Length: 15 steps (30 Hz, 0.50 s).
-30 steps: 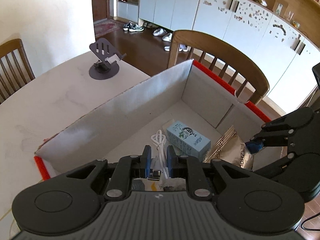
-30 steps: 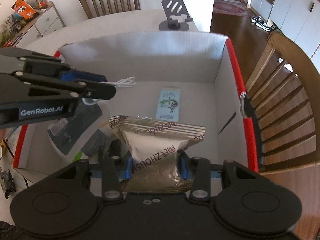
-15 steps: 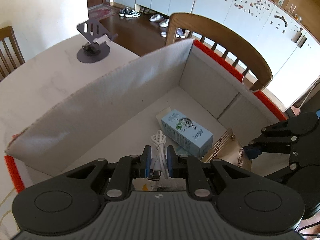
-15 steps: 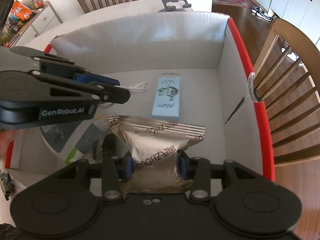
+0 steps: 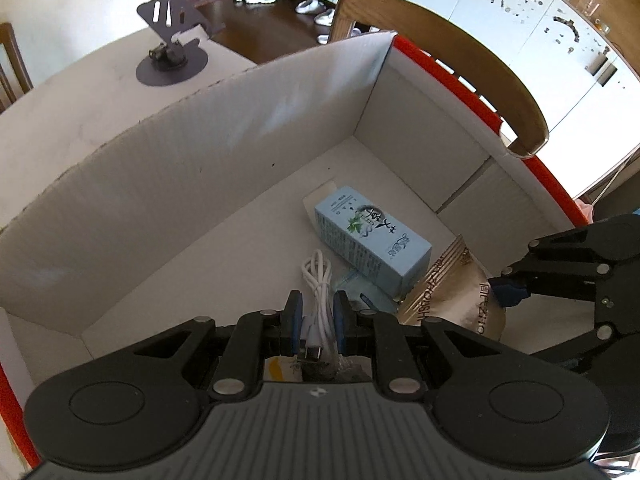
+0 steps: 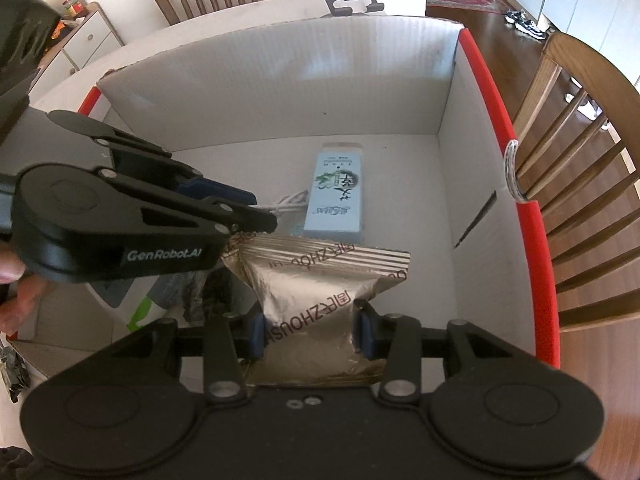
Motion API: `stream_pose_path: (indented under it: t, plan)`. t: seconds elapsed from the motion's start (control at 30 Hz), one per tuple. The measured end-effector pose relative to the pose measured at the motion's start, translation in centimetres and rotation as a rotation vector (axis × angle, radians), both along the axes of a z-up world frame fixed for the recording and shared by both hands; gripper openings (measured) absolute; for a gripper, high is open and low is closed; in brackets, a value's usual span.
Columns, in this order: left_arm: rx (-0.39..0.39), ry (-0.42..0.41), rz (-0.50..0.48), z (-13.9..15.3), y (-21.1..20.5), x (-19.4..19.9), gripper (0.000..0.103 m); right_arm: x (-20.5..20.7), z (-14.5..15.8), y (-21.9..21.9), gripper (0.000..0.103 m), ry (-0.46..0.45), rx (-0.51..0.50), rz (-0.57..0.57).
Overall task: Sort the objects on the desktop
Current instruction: 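Lower into the box and open left tool on the cable while right tool releases the foil packet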
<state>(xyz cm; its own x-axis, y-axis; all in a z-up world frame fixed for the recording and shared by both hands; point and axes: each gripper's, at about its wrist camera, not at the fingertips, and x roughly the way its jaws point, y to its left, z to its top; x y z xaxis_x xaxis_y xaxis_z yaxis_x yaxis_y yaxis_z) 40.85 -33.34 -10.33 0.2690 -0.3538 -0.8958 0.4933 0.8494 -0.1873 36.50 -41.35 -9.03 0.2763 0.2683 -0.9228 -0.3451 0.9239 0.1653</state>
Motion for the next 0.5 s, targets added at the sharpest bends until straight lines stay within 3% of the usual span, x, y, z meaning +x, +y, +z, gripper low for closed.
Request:
stream_pose_path:
  t: [0.3, 0.5]
  plan:
    - [0.023, 0.017, 0.003, 0.0, -0.1, 0.0, 0.015, 0.0, 0.7, -0.1, 0.052, -0.019, 0.013, 0.020]
    - [-0.011, 0.008, 0.027, 1.4, 0.7, -0.1, 0.015, -0.6, 1.8, -0.6, 0.063, -0.045, 0.020, 0.035]
